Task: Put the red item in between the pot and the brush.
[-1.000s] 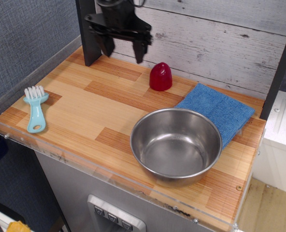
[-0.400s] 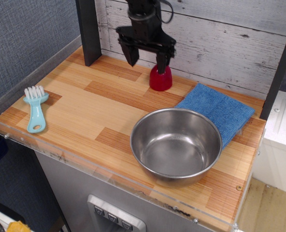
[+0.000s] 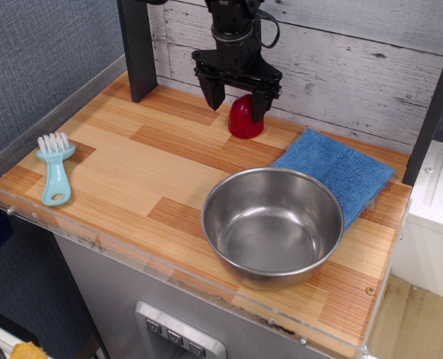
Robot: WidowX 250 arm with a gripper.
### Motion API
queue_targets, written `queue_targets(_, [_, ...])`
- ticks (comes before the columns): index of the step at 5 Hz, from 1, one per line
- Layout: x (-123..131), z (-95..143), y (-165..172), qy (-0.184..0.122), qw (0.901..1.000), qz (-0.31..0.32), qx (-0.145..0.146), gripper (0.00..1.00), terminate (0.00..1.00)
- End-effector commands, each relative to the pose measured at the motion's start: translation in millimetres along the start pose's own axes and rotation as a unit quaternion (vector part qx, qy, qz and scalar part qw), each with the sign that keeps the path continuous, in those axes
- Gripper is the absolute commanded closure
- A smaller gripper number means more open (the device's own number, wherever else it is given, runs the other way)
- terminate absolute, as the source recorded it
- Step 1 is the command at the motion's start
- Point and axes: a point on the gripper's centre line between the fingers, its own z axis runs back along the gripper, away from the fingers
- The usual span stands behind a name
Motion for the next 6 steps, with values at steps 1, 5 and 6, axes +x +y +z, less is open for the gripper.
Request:
queue_targets(1, [8.8, 1.3, -4.1, -0.003, 1.0000, -0.009, -0.003, 0.00, 0.00])
queue_targets(5, [5.7, 20.6, -4.0, -0.016, 0.9998, -0.005, -0.014, 1.00, 0.00])
queue_targets(6, [-2.8, 46.7, 0.8, -0.023, 0.9996, 0.000, -0.018, 1.00, 0.00])
